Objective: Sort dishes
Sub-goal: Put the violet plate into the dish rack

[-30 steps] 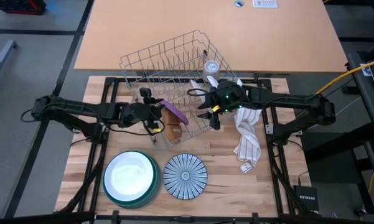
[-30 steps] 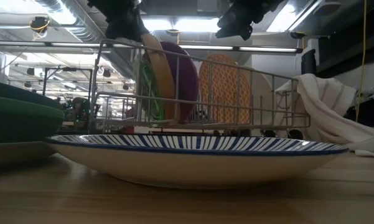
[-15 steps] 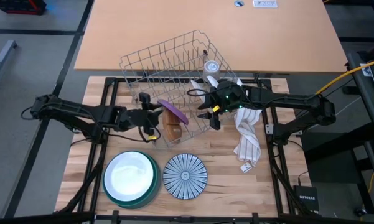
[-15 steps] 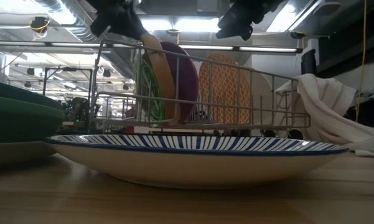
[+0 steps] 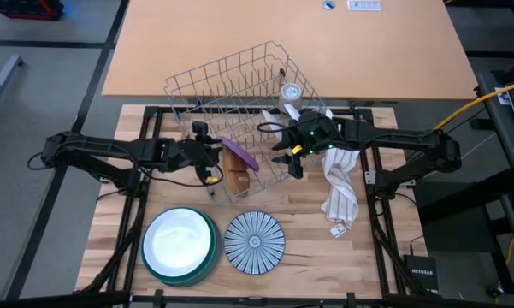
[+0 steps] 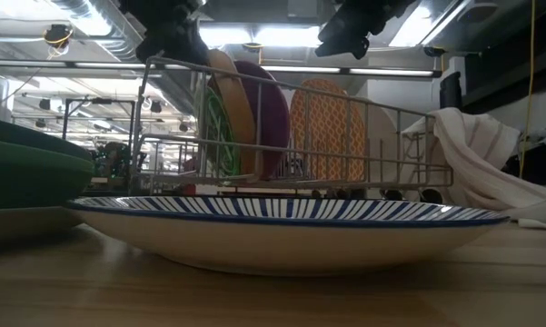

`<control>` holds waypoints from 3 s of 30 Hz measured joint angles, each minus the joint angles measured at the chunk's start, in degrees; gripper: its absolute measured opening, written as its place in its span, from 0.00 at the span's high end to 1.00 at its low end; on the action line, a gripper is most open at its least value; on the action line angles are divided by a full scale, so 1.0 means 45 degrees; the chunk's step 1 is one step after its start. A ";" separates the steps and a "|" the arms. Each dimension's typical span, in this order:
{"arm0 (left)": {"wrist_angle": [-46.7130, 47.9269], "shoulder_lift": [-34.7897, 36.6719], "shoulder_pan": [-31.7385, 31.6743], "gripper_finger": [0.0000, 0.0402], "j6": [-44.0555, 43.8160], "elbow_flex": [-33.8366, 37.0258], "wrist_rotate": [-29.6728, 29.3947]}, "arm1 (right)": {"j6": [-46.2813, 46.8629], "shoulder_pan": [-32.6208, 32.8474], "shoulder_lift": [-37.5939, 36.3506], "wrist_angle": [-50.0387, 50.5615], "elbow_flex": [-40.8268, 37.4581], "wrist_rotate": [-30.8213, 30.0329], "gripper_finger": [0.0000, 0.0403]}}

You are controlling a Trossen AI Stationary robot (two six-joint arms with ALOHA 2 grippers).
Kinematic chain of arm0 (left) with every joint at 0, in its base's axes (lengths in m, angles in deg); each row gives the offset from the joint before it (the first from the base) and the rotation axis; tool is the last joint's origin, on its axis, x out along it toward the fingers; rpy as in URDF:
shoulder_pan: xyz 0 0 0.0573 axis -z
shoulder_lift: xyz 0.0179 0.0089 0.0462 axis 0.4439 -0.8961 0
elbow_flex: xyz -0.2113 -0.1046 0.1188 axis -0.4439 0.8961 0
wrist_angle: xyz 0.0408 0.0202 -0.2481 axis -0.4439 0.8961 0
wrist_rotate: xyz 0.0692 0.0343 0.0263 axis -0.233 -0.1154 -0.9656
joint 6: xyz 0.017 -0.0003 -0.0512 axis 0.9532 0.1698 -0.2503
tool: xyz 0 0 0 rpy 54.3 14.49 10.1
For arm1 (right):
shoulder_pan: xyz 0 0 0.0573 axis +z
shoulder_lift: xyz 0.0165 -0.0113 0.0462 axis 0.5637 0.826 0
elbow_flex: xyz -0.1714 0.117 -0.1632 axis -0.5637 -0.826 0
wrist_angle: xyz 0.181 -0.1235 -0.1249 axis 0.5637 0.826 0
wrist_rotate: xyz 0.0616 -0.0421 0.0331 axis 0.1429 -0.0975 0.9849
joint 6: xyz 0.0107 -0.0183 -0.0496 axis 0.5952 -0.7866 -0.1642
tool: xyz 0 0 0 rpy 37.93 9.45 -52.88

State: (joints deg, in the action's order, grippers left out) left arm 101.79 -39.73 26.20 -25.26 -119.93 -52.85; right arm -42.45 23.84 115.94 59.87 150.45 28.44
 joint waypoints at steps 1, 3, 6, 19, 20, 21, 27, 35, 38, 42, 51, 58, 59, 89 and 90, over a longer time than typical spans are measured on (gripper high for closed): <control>0.0000 0.0000 -0.0106 0.72 0.0057 0.0000 0.0008 | 0.0000 0.0002 0.0000 0.0000 0.0000 0.0000 0.53; 0.0000 0.0000 -0.0300 0.72 0.0286 0.0000 0.0145 | 0.0001 0.0002 0.0000 -0.0001 0.0000 0.0000 0.53; -0.0017 -0.0039 -0.0660 0.72 0.0383 0.0000 0.1246 | 0.0000 0.0002 0.0000 -0.0002 0.0000 0.0000 0.53; -0.0935 -0.0656 -0.1224 0.94 0.1839 0.0000 0.1401 | 0.0000 0.0002 0.0005 -0.0010 -0.0005 0.0000 0.53; -0.0977 -0.0656 -0.1217 0.96 0.1874 0.0000 0.1342 | 0.0000 0.0002 0.0005 -0.0006 -0.0005 0.0000 0.53; -0.1065 -0.0661 -0.1208 0.97 0.1911 0.0000 0.1335 | 0.0000 -0.0001 0.0005 -0.0005 -0.0005 -0.0001 0.53; -0.2134 -0.0661 -0.0726 0.98 0.3180 0.0000 0.0836 | 0.0000 -0.0001 0.0005 -0.0005 -0.0005 -0.0032 0.53; -0.5123 -0.0656 -0.0260 0.99 0.5934 -0.0005 0.0360 | -0.0120 -0.0002 -0.0078 0.0219 0.0336 -0.0938 0.53; -0.5966 -0.0646 -0.0265 1.00 0.6944 -0.0005 0.0355 | -0.0280 0.0000 -0.0078 0.0745 0.1006 -0.1095 0.53; -0.7203 -0.0641 -0.0394 1.00 0.7865 -0.0005 0.0771 | -0.0466 0.0002 -0.0092 0.1592 0.2035 -0.1126 0.53; -0.8106 -0.0641 -0.1365 1.00 0.8539 -0.0010 0.3003 | -0.0750 0.0000 -0.0102 0.2748 0.3686 -0.1688 0.53; -0.8756 -0.0646 -0.2585 1.00 0.8279 -0.0010 0.4820 | -0.0816 -0.0002 -0.0112 0.2776 0.3871 -0.1898 0.53; -0.8843 -0.0684 -0.2752 1.00 0.8274 -0.0020 0.5130 | -0.0816 -0.0002 -0.0112 0.2775 0.3871 -0.1899 0.53; -0.8150 -0.2798 -0.4354 0.98 0.8138 -0.0049 0.7348 | -0.1141 -0.0007 -0.0092 0.2837 0.3876 -0.1881 0.53; -0.8035 -0.2798 -0.4359 0.97 0.8333 -0.0049 0.7487 | -0.1141 -0.0007 -0.0092 0.2837 0.3876 -0.1880 0.53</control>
State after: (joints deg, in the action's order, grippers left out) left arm 65.64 -52.32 6.58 12.24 -120.15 -19.16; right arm -47.59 23.81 115.52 72.63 167.90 19.98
